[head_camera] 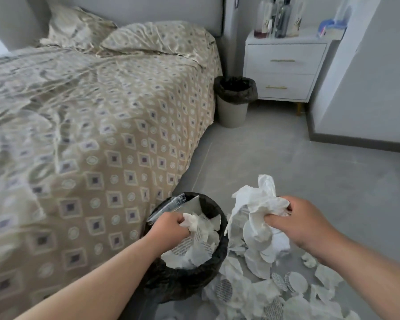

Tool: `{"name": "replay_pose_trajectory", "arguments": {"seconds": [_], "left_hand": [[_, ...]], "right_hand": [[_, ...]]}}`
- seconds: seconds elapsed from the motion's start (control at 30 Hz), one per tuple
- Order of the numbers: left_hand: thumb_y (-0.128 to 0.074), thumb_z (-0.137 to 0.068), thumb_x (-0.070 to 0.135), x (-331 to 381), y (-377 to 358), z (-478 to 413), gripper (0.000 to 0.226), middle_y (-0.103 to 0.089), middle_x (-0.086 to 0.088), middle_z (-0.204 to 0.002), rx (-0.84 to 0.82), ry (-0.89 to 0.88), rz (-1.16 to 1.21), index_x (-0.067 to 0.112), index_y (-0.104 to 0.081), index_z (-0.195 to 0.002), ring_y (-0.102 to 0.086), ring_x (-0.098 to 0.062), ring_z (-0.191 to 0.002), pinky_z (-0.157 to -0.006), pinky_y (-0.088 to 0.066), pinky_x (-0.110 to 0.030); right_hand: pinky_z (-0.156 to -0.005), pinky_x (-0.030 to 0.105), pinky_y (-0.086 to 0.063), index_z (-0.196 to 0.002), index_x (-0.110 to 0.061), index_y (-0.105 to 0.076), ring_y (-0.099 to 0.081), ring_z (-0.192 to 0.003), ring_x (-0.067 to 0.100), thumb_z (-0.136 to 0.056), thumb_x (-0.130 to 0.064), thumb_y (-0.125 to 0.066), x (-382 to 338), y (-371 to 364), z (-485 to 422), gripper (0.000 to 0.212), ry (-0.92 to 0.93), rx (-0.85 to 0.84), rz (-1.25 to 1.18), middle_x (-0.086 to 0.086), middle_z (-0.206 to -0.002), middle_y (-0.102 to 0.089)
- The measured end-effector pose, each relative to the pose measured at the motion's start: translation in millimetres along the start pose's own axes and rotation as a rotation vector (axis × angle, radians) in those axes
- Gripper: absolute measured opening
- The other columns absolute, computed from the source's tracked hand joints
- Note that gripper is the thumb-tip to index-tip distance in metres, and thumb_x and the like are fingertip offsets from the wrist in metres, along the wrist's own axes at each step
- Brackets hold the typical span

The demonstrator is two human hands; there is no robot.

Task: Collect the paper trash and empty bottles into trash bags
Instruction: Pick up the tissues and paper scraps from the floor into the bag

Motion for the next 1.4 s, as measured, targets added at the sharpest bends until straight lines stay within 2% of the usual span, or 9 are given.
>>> {"name": "replay_pose_trajectory", "arguments": {"seconds": [0.3,0.37,0.43,0.5,0.67,0.9,1.2,1.3,1.4], "left_hand": [[-0.052,-0.088,0.019,-12.9,-15.3,-29.3,0.017,-0.050,0.000,-0.067,-0.028,0.052,0.083,0.016,-0.050,-0.072,-0.042,-0.013,-0.057,-0.051,-0.030,-0.026],[-0.055,-0.089,0.020,-19.9,-17.1,-30.4,0.008,-0.060,-0.001,-0.094,-0.036,0.089,0.079,0.022,-0.059,-0.095,-0.052,-0.012,-0.068,-0.053,-0.038,-0.022],[-0.058,-0.089,0.024,-30.1,-17.6,-33.3,0.044,-0.049,-0.003,-0.135,-0.041,0.111,0.024,0.022,-0.048,-0.132,-0.057,-0.018,-0.104,-0.073,-0.042,-0.021],[-0.058,-0.089,0.027,-28.3,-11.6,-33.0,0.057,-0.038,-0.004,-0.147,-0.024,0.091,0.009,0.020,-0.038,-0.142,-0.048,-0.022,-0.123,-0.087,-0.041,-0.024],[-0.055,-0.091,0.030,16.0,17.5,-22.9,0.046,-0.058,0.001,-0.117,0.045,-0.010,0.036,0.016,-0.048,-0.135,-0.058,-0.011,-0.085,-0.067,-0.043,-0.025],[-0.050,-0.092,0.033,57.2,106.5,4.0,0.014,-0.061,0.007,-0.075,0.322,-0.150,0.366,0.026,-0.062,-0.090,-0.054,-0.013,-0.068,-0.059,-0.040,-0.028],[-0.036,-0.096,0.044,32.6,146.4,8.9,0.044,-0.055,-0.001,-0.088,0.539,-0.098,0.654,0.005,-0.056,-0.101,-0.054,-0.029,-0.092,-0.087,-0.045,-0.048],[-0.034,-0.095,0.046,28.8,147.2,4.2,0.047,-0.060,-0.007,-0.099,0.521,-0.117,0.730,0.006,-0.057,-0.101,-0.053,-0.022,-0.093,-0.094,-0.044,-0.049],[-0.034,-0.094,0.048,19.1,145.3,-4.6,0.045,-0.057,0.005,-0.093,0.500,-0.067,0.783,0.012,-0.061,-0.097,-0.051,-0.013,-0.088,-0.096,-0.045,-0.049]], "right_hand": [[-0.058,0.028,-0.040,-0.081,-0.007,-0.068,-0.054,-0.063,0.014,-0.077,-0.013,-0.070,-2.2,-11.4,-18.3,0.008,-0.043,-0.018,-0.042,0.013,-0.083,-0.070],[-0.058,0.029,-0.040,-0.081,-0.008,-0.068,-0.055,-0.064,0.015,-0.077,-0.013,-0.070,2.1,-12.6,-19.3,0.007,-0.051,-0.027,-0.036,0.013,-0.083,-0.071],[-0.060,0.029,-0.041,-0.081,-0.009,-0.068,-0.056,-0.065,0.016,-0.077,-0.013,-0.070,7.5,-14.1,-21.4,0.007,-0.061,-0.033,-0.028,0.012,-0.081,-0.070],[-0.059,0.028,-0.040,-0.080,-0.009,-0.067,-0.054,-0.063,0.014,-0.077,-0.013,-0.070,12.2,-16.2,-23.8,0.006,-0.070,-0.044,-0.019,0.010,-0.077,-0.069],[-0.056,0.024,-0.039,-0.074,-0.015,-0.065,-0.051,-0.056,0.006,-0.077,-0.016,-0.070,9.1,-28.8,-28.8,0.007,-0.052,-0.091,-0.031,-0.006,-0.061,-0.060],[-0.056,0.024,-0.034,-0.066,-0.008,-0.052,-0.041,-0.056,0.006,-0.078,-0.010,-0.060,-16.0,-99.4,-52.2,0.015,0.023,-0.239,-0.037,-0.005,-0.062,-0.048],[-0.052,0.015,-0.036,-0.062,-0.034,-0.050,-0.055,-0.066,0.007,-0.081,-0.018,-0.056,-3.6,-232.9,-90.2,0.026,0.090,-0.396,0.164,-0.009,-0.073,-0.058],[-0.066,0.025,-0.045,-0.078,-0.026,-0.059,-0.059,-0.089,0.023,-0.078,-0.019,-0.052,21.4,-254.4,-91.7,0.010,0.030,-0.457,0.264,0.004,-0.091,-0.062],[-0.101,0.037,-0.042,-0.120,-0.022,-0.054,-0.047,-0.119,0.032,-0.074,-0.030,-0.052,47.2,-268.6,-90.6,0.047,-0.032,-0.566,0.394,0.011,-0.122,-0.054]]}}
Point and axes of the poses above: each hand's wrist, its own z-axis away from the middle knuckle, its own y-axis out of the back of the hand, x = y × z, the point moved 7 cm from there along -z, towards the middle knuckle
